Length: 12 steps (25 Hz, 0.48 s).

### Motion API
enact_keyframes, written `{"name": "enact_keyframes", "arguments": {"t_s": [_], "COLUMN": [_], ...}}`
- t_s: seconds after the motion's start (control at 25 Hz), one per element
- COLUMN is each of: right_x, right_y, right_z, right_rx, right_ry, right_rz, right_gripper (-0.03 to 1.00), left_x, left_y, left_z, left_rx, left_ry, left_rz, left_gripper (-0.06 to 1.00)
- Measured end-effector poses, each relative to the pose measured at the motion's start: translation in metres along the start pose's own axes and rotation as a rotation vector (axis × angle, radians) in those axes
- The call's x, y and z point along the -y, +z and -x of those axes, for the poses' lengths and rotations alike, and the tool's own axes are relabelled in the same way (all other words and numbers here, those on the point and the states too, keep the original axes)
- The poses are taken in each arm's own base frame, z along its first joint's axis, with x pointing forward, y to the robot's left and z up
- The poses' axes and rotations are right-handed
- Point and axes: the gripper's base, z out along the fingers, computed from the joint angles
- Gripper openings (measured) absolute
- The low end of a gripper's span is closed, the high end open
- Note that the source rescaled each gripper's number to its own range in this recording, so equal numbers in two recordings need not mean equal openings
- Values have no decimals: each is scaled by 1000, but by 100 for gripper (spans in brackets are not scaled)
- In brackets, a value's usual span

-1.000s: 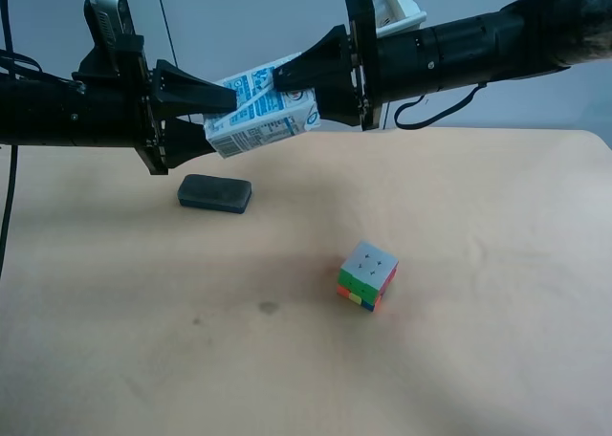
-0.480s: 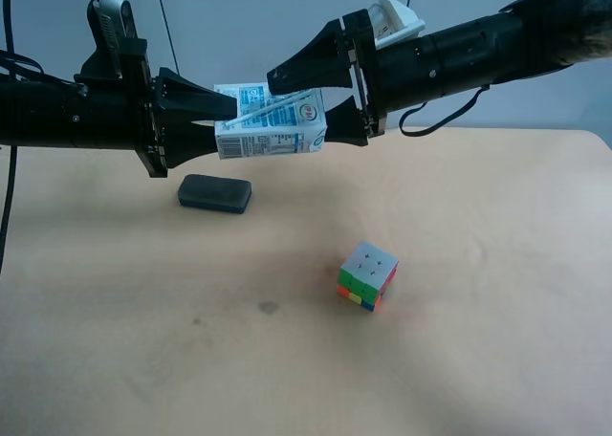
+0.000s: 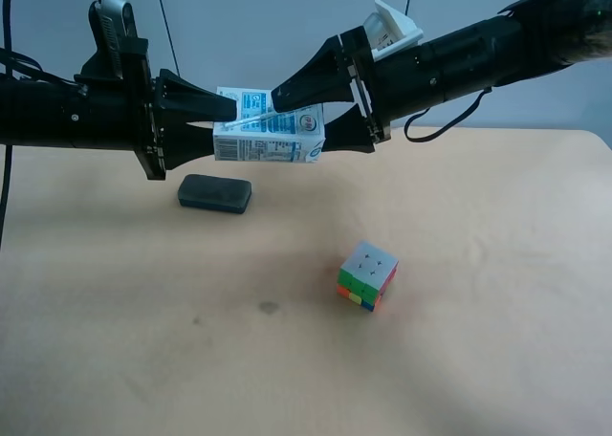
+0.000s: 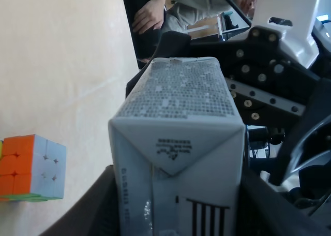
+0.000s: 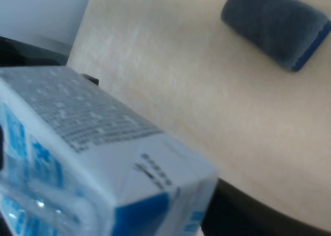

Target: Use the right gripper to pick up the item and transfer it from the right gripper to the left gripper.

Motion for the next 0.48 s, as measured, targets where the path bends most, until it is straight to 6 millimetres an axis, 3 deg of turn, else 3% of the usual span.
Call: {"name": "enact_keyframes", "arguments": {"t_s": [0.16,0.48], "right_x": [-4,-25], "right_y": [-9,-58], "right_z": [0,-4], "right_rx": [-8,-28], "right_ry": [-38,-132], "right_rz": [-40,-222], "right_gripper": [75,75], "left_x": [12,29], "left_y": [-4,-8], "left_z": [0,6], "left_rx": [13,14], "left_ry": [36,106], "left_rz": [-9,-15], "left_gripper": [1,1]}}
